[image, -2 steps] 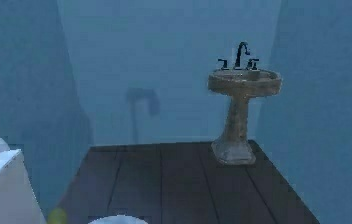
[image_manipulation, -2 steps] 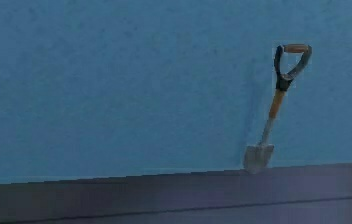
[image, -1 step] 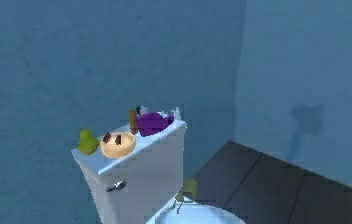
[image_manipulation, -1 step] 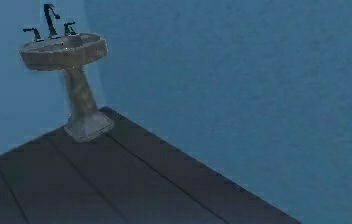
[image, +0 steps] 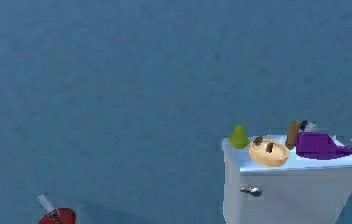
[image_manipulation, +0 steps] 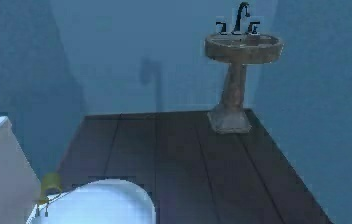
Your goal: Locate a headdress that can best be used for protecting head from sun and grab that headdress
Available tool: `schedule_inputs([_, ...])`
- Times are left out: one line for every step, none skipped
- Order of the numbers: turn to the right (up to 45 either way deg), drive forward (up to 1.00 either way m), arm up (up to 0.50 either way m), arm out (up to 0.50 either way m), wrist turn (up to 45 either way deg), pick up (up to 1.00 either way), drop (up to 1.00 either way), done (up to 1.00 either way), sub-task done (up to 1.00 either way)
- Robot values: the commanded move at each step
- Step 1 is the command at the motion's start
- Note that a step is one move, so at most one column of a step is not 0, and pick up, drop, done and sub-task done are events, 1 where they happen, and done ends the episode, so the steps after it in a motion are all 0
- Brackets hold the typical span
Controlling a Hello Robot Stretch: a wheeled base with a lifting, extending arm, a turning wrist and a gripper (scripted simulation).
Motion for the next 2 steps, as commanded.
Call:
schedule_inputs([-36.0,0.00,0.00,0.00,0.0,0.00,0.00,0.00,0.00])
schedule_inputs([0.0,0.00,0.50,0.00,0.0,0.00,0.00,0.00,0.00])
